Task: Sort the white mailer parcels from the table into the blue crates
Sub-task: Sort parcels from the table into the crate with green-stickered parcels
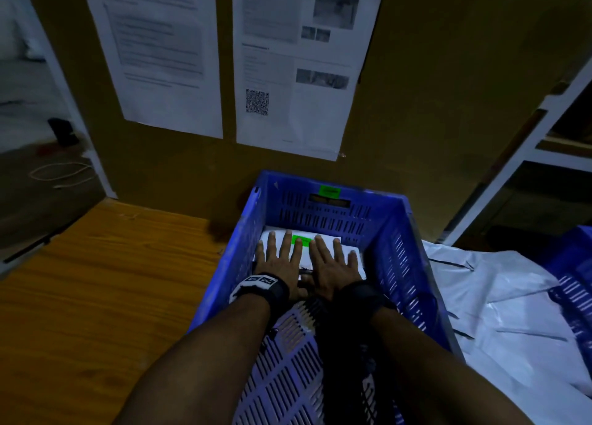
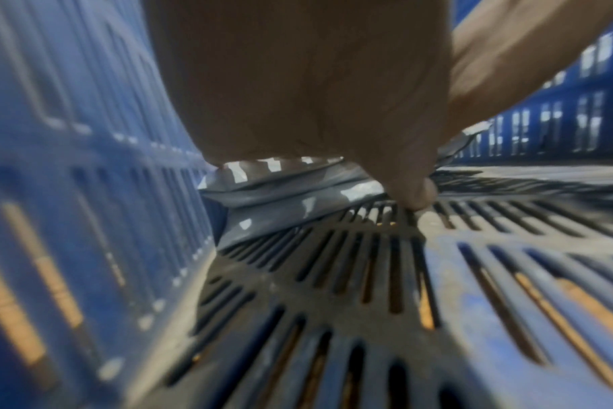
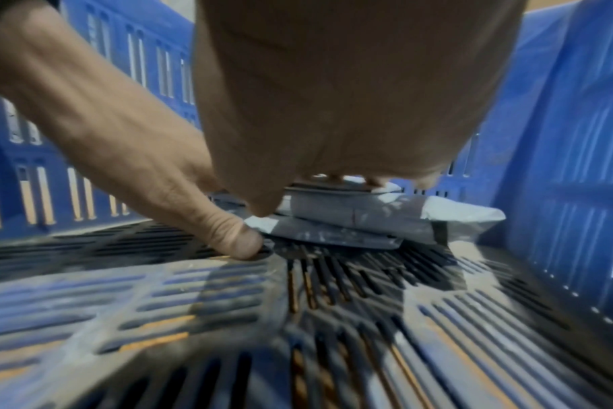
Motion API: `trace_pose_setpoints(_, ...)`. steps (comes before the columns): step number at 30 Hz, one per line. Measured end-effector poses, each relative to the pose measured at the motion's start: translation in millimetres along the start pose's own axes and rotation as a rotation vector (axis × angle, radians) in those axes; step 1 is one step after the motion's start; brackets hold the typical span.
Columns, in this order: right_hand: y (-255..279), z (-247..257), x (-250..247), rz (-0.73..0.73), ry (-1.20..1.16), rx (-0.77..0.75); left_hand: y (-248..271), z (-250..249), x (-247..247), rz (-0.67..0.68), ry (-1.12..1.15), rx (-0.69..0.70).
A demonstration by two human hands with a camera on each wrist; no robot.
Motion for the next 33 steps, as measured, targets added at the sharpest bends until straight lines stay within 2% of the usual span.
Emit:
trace_pose_setpoints(5, -2.9, -4.8, 7.5, 0.030, -0.042, 0.067, -9.4, 2.0, 7.8, 0.005, 0.018, 0.004)
trace_pose_setpoints(13, -5.7, -2.8, 12.7, 0.020, -0.051, 0.062, -15.9, 3.9, 14.0, 0.011, 0.034, 0.003)
trace_pose_setpoints(17, 6.7, -2.4, -7.8, 0.049, -0.085, 0.038, -6.7, 2.6, 0.9, -0.047, 0.044, -0.015)
trace_pose_setpoints(20, 28.1, 2.0, -45.9, -0.046, -0.075, 0.020, 8.4, 0.9, -20.9, -0.075, 0.029, -0.045)
trace_pose_setpoints(22, 49.9, 8.9, -80.6, -0.147, 0.004, -0.020, 23.1, -5.1, -47.5, -0.148, 0.011, -0.032)
trace_pose_setpoints(26, 105.8, 16.8, -146.4, -0.351, 0.058, -0.106, 68.4, -26.9, -112.2, -0.386, -0.011, 0.002)
trace_pose_setpoints(33, 198.8, -18.1, -207.2, -0.507, 0.178, -0.129, 128.7, -91.1, -180.1, -0.630, -0.120, 0.048)
Point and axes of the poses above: each hand's wrist, its own y-axis away from the middle knuckle, its own x-axis out of the palm, z = x × y, the point moved 8 cm from there along -y, towards the middle knuckle, and after that the axes turned 11 degrees about z, right-handed, at the moved point
